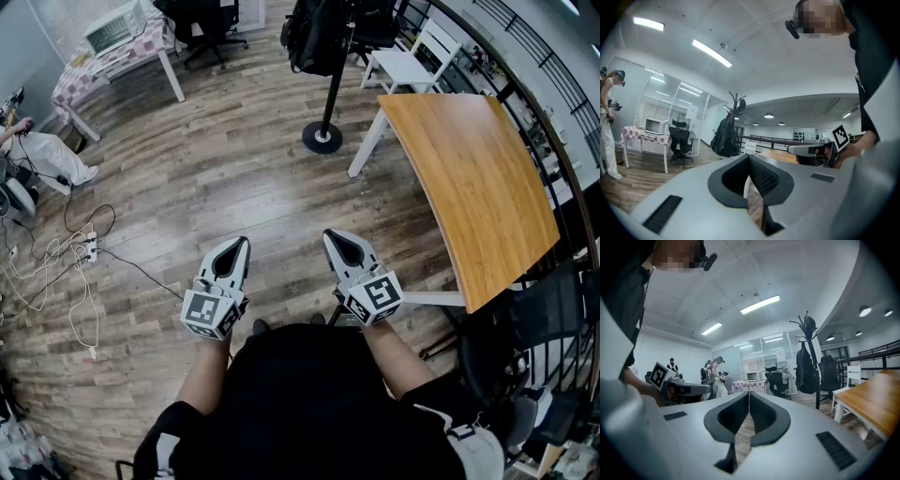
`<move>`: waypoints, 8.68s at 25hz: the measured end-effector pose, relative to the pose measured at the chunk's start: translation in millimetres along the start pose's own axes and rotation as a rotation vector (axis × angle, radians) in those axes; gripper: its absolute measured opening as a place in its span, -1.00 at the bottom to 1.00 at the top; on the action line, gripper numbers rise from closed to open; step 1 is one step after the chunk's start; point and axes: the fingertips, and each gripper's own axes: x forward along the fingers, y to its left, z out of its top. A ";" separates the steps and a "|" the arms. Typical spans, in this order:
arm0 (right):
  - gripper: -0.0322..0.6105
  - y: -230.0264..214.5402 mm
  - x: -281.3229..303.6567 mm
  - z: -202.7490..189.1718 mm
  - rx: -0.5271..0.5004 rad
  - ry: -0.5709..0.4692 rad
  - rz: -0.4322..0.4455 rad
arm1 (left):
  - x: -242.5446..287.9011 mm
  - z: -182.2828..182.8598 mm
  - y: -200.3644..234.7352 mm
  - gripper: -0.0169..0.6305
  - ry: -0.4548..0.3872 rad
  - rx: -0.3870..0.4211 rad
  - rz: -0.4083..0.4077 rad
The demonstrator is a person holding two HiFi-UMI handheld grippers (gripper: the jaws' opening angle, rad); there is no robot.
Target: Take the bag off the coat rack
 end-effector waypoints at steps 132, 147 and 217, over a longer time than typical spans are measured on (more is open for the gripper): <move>-0.79 -325.7 761.9 76.0 0.164 0.029 0.029 | 469.4 89.9 680.3 -0.92 -0.015 -0.184 0.127; -0.79 -406.4 863.0 131.9 0.111 -0.066 -0.319 | 658.0 129.2 804.7 -0.92 0.039 -0.104 -0.207; -0.42 -512.7 513.6 140.4 0.209 -0.201 -1.310 | 866.5 139.3 350.3 -0.50 0.213 0.192 -1.435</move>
